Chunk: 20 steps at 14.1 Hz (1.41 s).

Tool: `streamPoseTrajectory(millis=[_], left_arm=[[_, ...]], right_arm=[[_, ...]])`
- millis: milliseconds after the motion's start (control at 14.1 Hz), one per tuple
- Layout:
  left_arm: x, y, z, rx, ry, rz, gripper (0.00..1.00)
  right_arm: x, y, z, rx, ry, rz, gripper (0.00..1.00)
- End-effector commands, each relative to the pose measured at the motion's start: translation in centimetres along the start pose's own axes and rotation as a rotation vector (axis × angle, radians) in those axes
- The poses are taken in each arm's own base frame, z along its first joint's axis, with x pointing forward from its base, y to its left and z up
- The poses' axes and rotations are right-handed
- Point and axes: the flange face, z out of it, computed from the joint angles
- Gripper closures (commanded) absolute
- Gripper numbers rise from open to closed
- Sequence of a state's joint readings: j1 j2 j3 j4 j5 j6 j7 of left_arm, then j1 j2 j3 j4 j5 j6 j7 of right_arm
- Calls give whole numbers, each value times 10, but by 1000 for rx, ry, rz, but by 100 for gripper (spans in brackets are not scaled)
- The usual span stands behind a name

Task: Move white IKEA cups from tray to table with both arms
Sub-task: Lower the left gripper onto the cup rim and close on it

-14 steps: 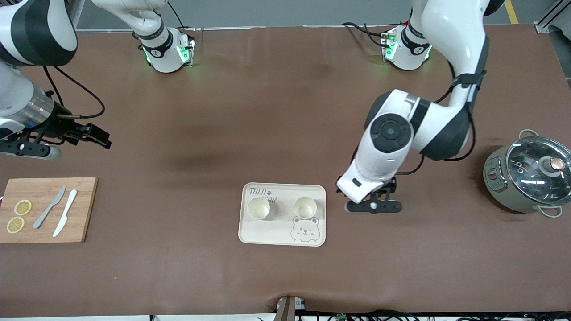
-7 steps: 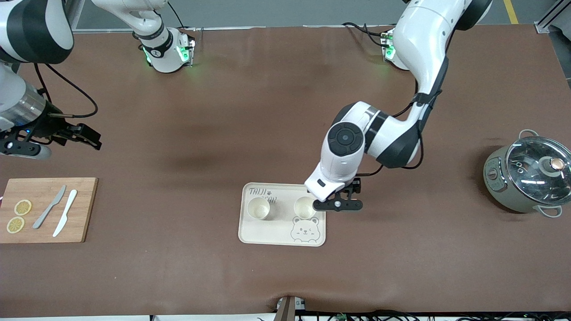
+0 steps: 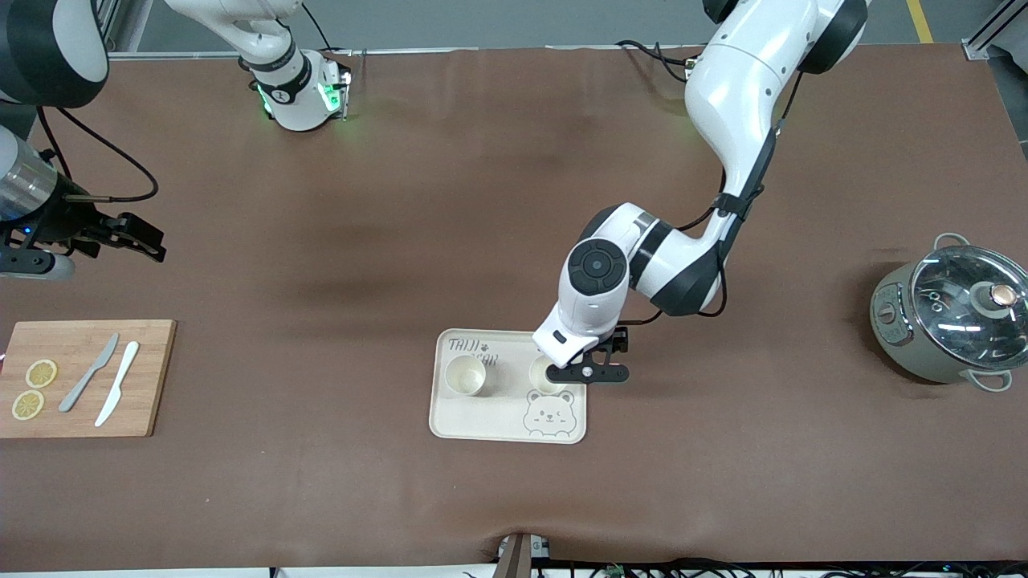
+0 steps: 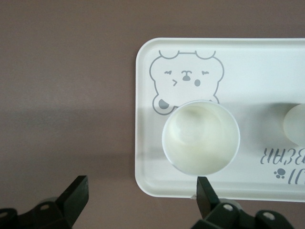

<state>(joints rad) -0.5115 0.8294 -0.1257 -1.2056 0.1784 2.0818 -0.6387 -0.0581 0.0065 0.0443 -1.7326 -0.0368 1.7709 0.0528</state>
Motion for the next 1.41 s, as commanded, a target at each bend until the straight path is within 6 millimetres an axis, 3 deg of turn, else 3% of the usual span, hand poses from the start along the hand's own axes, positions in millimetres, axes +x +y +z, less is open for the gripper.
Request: streamPoseTrajectory(millis=[0, 141, 354, 637, 1344], left_arm=[[9, 9, 9, -2, 32, -13, 0], [16, 14, 14, -10, 43, -14, 0], [19, 16, 24, -14, 43, -10, 0], [23, 12, 41, -10, 52, 0, 0], [28, 3, 53, -12, 63, 5, 0]], right_arm=[[14, 15, -1, -4, 35, -59, 0], [20, 13, -8, 0, 47, -64, 0], [24, 19, 6, -4, 24, -71, 0], [25, 17, 4, -4, 27, -72, 0], [28, 14, 4, -1, 29, -79, 0]])
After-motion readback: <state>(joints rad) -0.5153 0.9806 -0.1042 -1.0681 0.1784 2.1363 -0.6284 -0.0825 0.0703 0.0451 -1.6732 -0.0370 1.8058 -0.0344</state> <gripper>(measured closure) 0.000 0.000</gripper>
